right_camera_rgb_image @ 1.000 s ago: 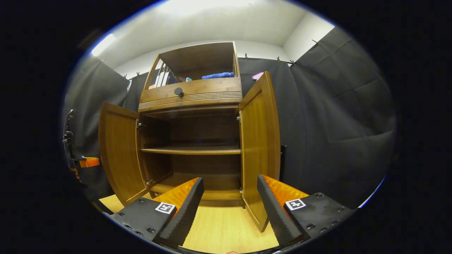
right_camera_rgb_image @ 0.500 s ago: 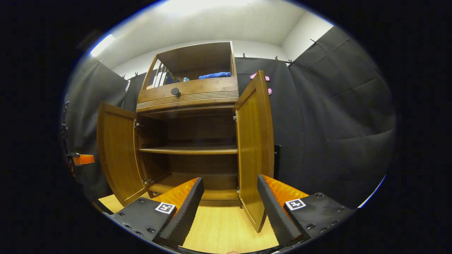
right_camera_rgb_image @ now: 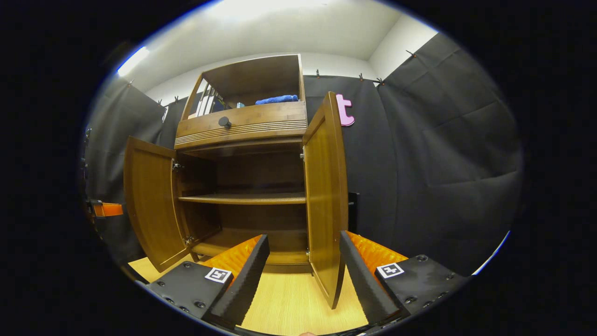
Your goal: Open the right door of the double-door shoe cabinet with the right hand, and open the left door with the left hand.
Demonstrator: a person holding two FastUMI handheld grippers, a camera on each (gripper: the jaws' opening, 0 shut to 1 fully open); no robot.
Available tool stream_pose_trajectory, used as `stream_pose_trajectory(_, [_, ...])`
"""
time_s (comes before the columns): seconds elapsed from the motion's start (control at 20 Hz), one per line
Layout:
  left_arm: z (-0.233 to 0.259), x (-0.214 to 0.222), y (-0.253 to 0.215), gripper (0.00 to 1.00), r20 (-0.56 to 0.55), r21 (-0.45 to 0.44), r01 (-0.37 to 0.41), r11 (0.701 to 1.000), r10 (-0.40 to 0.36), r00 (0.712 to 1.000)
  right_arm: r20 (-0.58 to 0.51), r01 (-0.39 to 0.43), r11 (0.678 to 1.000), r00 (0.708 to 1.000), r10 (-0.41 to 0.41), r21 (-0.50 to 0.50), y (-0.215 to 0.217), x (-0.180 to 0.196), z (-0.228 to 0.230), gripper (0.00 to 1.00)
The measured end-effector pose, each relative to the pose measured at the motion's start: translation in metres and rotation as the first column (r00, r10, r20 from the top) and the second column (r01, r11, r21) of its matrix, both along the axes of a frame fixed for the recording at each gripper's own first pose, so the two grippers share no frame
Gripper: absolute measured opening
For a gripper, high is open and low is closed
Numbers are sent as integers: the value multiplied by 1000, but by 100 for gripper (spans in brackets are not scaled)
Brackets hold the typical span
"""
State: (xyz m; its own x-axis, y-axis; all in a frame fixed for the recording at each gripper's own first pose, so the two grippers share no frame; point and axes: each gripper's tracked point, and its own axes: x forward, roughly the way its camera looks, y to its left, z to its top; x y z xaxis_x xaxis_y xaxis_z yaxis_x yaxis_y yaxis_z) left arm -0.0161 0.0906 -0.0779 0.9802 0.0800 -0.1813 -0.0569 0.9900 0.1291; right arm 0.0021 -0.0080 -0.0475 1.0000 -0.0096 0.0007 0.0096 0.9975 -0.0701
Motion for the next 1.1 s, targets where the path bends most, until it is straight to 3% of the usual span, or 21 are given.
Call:
stream_pose_trajectory(0.05, [2, -1, -4, 18, 3, 4, 2, 1000, -2, 1000, 0, 1, 1000, 1000, -1, 0, -1, 1, 1, 98])
stream_pose_trajectory(0.2, [7, -3, -14, 33, 15, 12, 0, 1000, 0, 1000, -6, 2, 1000, 1000, -2, -2, -4, 2, 0, 98])
stream_pose_trajectory(0.45, [19, -5, -23, 72, 44, 25, -9, 1000, 8, 999, -3, -5, 1000, 1000, 5, -11, -1, 2, 2, 98])
stream_pose_trajectory(0.5, [23, -5, -25, 70, 55, 26, -4, 1000, 3, 998, -1, -7, 1000, 1000, 7, -13, 0, 2, 3, 98])
stream_pose_trajectory(0.8, [30, -9, -34, 81, 75, 28, 4, 1000, -6, 997, 7, -12, 1000, 1000, 12, -13, -1, -2, 9, 98])
stream_pose_trajectory(0.9, [31, -9, -37, 92, 75, 28, 6, 1000, -8, 997, 13, -10, 1000, 1000, 10, -13, -3, -6, 10, 98])
stream_pose_trajectory(1.1, [36, -10, -42, 96, 86, 31, 14, 999, -17, 996, 16, -5, 1000, 1000, 5, -16, -6, -7, 12, 98])
